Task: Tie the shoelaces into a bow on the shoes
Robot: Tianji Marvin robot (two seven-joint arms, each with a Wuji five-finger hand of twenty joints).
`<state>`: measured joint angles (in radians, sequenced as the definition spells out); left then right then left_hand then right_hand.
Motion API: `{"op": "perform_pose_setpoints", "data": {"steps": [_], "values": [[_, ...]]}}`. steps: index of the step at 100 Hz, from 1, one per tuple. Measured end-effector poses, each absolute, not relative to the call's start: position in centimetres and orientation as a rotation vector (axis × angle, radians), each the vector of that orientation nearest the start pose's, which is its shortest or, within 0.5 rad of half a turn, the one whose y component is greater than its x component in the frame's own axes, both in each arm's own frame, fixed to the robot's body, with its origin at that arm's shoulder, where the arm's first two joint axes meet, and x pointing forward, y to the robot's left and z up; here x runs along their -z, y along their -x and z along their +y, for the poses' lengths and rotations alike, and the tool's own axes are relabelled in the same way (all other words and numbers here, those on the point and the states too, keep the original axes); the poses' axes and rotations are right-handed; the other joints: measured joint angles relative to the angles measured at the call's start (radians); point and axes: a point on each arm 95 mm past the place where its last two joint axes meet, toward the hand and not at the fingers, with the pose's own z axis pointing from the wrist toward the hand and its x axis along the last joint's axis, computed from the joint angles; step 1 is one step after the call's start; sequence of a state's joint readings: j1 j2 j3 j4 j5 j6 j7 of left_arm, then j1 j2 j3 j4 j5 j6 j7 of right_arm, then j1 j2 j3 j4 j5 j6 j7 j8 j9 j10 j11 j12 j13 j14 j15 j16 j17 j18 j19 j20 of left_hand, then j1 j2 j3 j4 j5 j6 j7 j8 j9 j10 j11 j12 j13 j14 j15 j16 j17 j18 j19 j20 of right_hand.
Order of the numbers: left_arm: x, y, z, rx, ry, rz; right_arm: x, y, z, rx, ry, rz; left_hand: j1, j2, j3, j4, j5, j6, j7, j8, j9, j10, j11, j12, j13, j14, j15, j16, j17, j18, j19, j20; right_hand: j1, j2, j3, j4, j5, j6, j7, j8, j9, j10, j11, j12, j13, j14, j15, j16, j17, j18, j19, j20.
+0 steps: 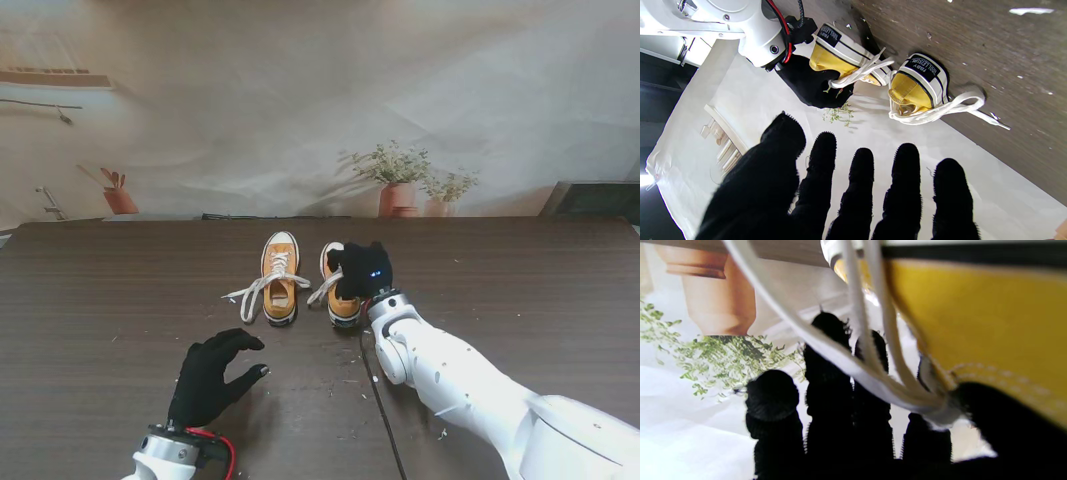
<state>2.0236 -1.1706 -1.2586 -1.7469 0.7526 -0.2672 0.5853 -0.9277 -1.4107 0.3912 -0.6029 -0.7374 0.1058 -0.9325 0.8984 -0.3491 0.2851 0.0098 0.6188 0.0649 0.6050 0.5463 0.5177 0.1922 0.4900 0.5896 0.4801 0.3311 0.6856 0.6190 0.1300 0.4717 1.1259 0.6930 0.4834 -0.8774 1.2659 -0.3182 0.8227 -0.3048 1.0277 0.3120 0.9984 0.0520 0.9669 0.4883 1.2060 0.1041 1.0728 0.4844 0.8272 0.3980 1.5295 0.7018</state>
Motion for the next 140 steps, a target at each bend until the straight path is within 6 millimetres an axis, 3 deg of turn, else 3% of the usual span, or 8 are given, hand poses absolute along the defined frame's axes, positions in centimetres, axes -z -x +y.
{"op": "perform_pose_setpoints", "data": {"steps": [10,20,73,93,105,116,129,140], "values": [[35.7,-25.3,-1.9,2.026,1.409,0.909,39.3,-48.3,11.6,-1.613,-0.765,1.299,0.000,0.000,0.000,0.003,0.000,0.000,0.000,0.000,0.000,0.000,0.000,0.000,0.000,0.000,0.000,0.000,0.000,0.000,0.000,0.000,-0.085,0.007,-0.010,-0.008,-0.035,0.091,-0.078,0.017,-0.048,-0.002,0.011,0.026,-0.028,-0.002,-0.009,0.000,-0.026,-0.006,-0.004,0.000],[35.7,-25.2,-1.9,2.021,1.413,0.908,39.2,-48.1,11.9,-1.594,-0.791,1.343,0.000,0.000,0.000,0.003,0.000,0.000,0.000,0.000,0.000,0.000,0.000,0.000,0.000,0.000,0.000,0.000,0.000,0.000,0.000,0.000,-0.141,0.013,-0.010,0.092,-0.060,0.155,-0.157,0.116,-0.083,-0.002,0.016,0.037,-0.059,-0.002,-0.010,0.000,-0.048,-0.010,-0.012,0.000],[35.4,-24.6,-1.7,2.030,1.414,0.890,36.8,-44.8,10.9,-1.559,-0.850,1.408,0.000,0.000,0.000,0.009,0.000,0.000,-0.001,0.000,0.000,0.000,-0.009,-0.001,0.000,0.000,0.000,0.000,-0.002,0.000,0.000,0.000,-0.296,-0.041,-0.020,0.092,-0.231,0.257,-0.255,0.152,-0.260,-0.005,0.034,0.049,-0.209,-0.008,-0.061,0.000,-0.179,-0.040,-0.077,0.000],[34.6,-24.5,-1.2,2.021,1.417,0.916,33.3,-42.2,9.8,-1.620,-0.937,1.450,-0.011,0.015,-0.015,0.012,0.000,0.000,-0.038,0.000,-0.010,0.000,-0.044,-0.017,-0.002,0.000,-0.039,-0.001,-0.031,0.000,-0.040,-0.007,-0.313,0.068,-0.114,0.092,-0.307,0.279,-0.324,0.112,-0.385,0.018,-0.092,-0.008,-0.327,0.023,-0.238,-0.041,-0.312,-0.037,-0.236,-0.003],[33.2,-24.3,-0.6,1.985,1.378,1.009,30.7,-39.4,8.5,-1.743,-0.943,1.413,-0.038,0.060,-0.070,0.025,0.000,0.000,-0.116,-0.001,-0.029,0.000,-0.103,-0.065,-0.033,0.000,-0.148,-0.043,-0.056,0.000,-0.168,-0.044,-0.313,0.152,-0.183,0.092,-0.361,0.278,-0.366,0.063,-0.456,0.020,-0.216,-0.097,-0.418,0.057,-0.481,-0.109,-0.429,-0.038,-0.408,-0.085],[31.8,-24.0,-0.1,1.956,1.354,1.084,28.9,-36.5,6.7,-1.820,-0.994,1.388,-0.049,0.109,-0.130,0.039,-0.018,0.002,-0.232,-0.095,-0.053,0.000,-0.177,-0.127,-0.077,-0.001,-0.273,-0.100,-0.089,-0.001,-0.354,-0.094,-0.313,0.192,-0.215,0.092,-0.382,0.277,-0.394,0.036,-0.498,0.027,-0.298,-0.138,-0.499,0.082,-0.661,-0.175,-0.542,-0.050,-0.565,-0.180],[30.8,-23.5,0.3,1.897,1.433,1.263,27.9,-33.2,4.6,-1.939,-1.166,1.403,-0.056,0.181,-0.223,0.040,-0.061,0.006,-0.342,-0.168,-0.128,0.000,-0.265,-0.201,-0.168,-0.030,-0.458,-0.200,-0.147,-0.062,-0.711,-0.183,-0.312,0.214,-0.256,0.092,-0.420,0.264,-0.423,0.011,-0.556,0.028,-0.376,-0.165,-0.585,0.085,-0.821,-0.240,-0.647,-0.100,-0.694,-0.286],[30.7,-23.0,0.4,1.877,1.478,1.325,27.9,-30.9,2.4,-1.910,-1.206,1.421,-0.061,0.223,-0.260,0.040,-0.089,0.005,-0.408,-0.204,-0.161,0.000,-0.318,-0.243,-0.199,-0.054,-0.566,-0.252,-0.155,-0.098,-0.908,-0.188,-0.311,0.271,-0.328,0.092,-0.443,0.252,-0.452,-0.009,-0.578,0.024,-0.435,-0.189,-0.645,0.080,-0.905,-0.290,-0.712,-0.149,-0.764,-0.370]]}}
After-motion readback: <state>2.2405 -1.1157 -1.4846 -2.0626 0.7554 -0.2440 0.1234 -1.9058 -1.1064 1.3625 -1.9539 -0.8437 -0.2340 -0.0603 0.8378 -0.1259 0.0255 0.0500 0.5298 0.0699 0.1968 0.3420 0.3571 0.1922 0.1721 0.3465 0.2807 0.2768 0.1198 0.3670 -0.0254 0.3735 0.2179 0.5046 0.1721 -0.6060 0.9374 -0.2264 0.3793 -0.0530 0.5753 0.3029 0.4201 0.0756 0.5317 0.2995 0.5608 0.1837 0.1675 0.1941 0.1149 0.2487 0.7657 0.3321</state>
